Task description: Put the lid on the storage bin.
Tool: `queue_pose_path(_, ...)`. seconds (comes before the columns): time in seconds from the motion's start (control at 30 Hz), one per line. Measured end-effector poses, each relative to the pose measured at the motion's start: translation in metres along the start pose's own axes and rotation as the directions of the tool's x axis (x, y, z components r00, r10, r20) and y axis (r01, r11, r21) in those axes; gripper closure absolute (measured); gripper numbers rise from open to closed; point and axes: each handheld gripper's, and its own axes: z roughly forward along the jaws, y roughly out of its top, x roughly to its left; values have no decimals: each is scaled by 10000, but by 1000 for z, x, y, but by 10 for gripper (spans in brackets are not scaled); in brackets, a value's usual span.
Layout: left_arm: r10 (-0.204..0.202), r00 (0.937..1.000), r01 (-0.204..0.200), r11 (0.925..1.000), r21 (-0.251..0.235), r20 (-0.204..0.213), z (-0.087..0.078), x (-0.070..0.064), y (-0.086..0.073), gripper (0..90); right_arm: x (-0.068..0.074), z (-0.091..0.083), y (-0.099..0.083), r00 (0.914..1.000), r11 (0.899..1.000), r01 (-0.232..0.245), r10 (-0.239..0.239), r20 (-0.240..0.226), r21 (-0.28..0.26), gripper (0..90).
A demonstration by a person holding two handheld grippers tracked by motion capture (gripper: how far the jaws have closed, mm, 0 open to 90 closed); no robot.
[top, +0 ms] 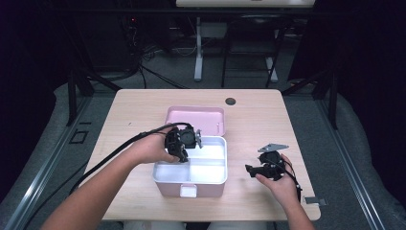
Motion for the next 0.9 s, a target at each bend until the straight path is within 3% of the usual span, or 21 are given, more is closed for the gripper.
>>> queue_pose_path(0.03, -167, 9998, 168, 9999, 36, -137, 0, 1, -3, 762, 1, 0, 1, 10000, 10000, -13, 13, -60, 26, 251)
queue_pose_path(0.2, -932, 9956, 928, 9926, -780, -18, -4, 3, -22, 737, 7, 0, 6, 9999, 9999, 107, -107, -129, -7, 234)
queue_pose_path(0.3, -1324, 9912, 1314, 9829, -1288, 10, -5, 4, -35, 725, 9, 0, 9, 9993, 9999, -25, 21, -369, -124, 234)
queue_pose_path(0.47, -1826, 9832, 1792, 9650, -1915, -1, -5, 3, -55, 712, 9, -1, 17, 9991, 9990, 228, -241, -348, -389, 252)
queue_pose_path(0.6, -1945, 9808, 1870, 9589, -2134, -145, -2, 3, -63, 699, 10, -5, 28, 9989, 9983, 309, -326, -348, -489, 263)
queue_pose_path(0.7, -2125, 9772, 2050, 9476, -2450, -40, 2, 3, -66, 690, 11, -9, 40, 9984, 9965, 376, -407, -403, -740, 332)
queue_pose_path(0.77, -2078, 9782, 2004, 9459, -2552, -24, 5, 2, -67, 698, 12, -13, 50, 9986, 9951, 194, -240, -465, -972, 369)
queue_pose_path(0.9, -1949, 9808, 1886, 9509, -2452, -13, 11, 0, -67, 740, 10, -17, 72, 9982, 9912, 14, -93, -589, -1324, 422)
